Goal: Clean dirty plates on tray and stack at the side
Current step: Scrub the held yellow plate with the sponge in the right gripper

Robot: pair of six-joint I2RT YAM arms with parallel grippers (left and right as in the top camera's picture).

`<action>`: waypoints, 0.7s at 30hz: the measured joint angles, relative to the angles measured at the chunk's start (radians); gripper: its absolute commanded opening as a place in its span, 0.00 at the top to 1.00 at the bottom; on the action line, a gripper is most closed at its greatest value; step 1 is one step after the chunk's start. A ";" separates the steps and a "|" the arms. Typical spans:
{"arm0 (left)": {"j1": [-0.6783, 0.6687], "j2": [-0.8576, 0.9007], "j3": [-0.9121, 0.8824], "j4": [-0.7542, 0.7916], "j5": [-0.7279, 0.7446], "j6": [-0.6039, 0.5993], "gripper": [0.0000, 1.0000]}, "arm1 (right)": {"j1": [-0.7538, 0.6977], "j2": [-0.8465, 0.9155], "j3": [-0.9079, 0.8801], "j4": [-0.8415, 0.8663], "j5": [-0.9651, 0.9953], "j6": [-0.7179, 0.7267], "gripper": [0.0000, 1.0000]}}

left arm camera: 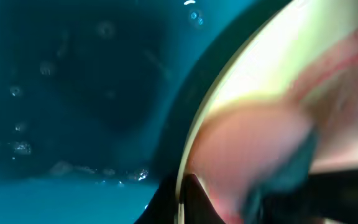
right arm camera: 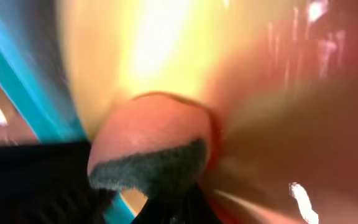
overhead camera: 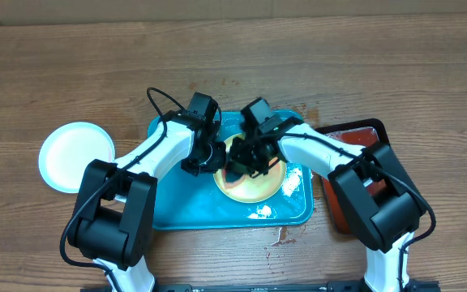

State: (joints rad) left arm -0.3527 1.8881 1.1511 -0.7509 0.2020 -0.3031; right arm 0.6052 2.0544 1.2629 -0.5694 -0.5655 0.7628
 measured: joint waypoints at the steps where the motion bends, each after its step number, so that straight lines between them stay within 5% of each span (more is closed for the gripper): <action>1: 0.000 0.000 0.000 0.000 0.000 0.000 0.95 | 0.001 0.000 0.001 -0.032 -0.011 0.004 0.96; 21: -0.014 0.012 0.009 0.008 0.048 0.000 0.95 | -0.110 -0.006 0.068 -0.401 0.122 0.023 0.96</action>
State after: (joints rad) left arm -0.3668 1.8999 1.1603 -0.7429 0.2497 -0.3031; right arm 0.4953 2.0483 1.3312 -0.9707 -0.4438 0.7860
